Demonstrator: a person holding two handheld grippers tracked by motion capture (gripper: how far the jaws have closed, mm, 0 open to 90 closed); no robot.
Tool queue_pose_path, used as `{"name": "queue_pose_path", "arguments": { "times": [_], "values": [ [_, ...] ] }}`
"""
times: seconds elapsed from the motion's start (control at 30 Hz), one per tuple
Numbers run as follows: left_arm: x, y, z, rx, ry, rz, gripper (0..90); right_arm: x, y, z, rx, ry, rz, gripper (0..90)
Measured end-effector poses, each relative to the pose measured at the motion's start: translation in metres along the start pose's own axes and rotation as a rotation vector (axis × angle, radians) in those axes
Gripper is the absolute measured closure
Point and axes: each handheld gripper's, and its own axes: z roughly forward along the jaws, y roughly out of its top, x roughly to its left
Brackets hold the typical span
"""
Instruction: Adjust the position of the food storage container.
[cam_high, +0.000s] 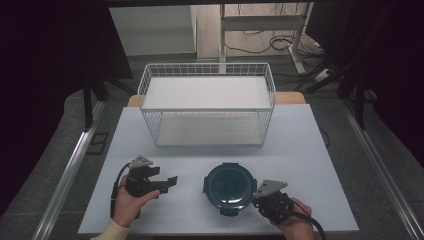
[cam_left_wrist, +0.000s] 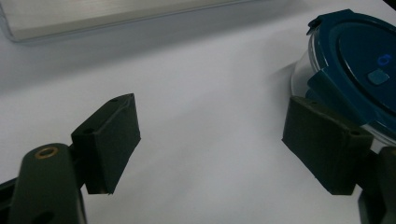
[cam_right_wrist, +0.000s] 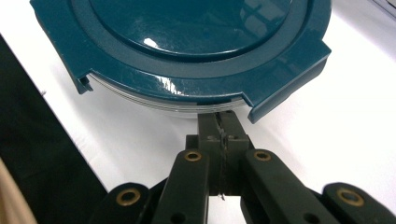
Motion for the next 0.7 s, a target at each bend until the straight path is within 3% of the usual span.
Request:
{"name": "queue_pose_path", "arguments": {
  "times": [0.47,0.7],
  "values": [
    [0.005,0.005,-0.004,-0.021,0.010,-0.009,18.1,-0.008,0.039,0.031,-0.014,-0.017,0.007,89.8],
    [0.011,0.003,-0.006,-0.026,0.018,-0.023,18.2,-0.001,0.052,0.049,-0.010,0.034,-0.020,89.8]
  ]
}}
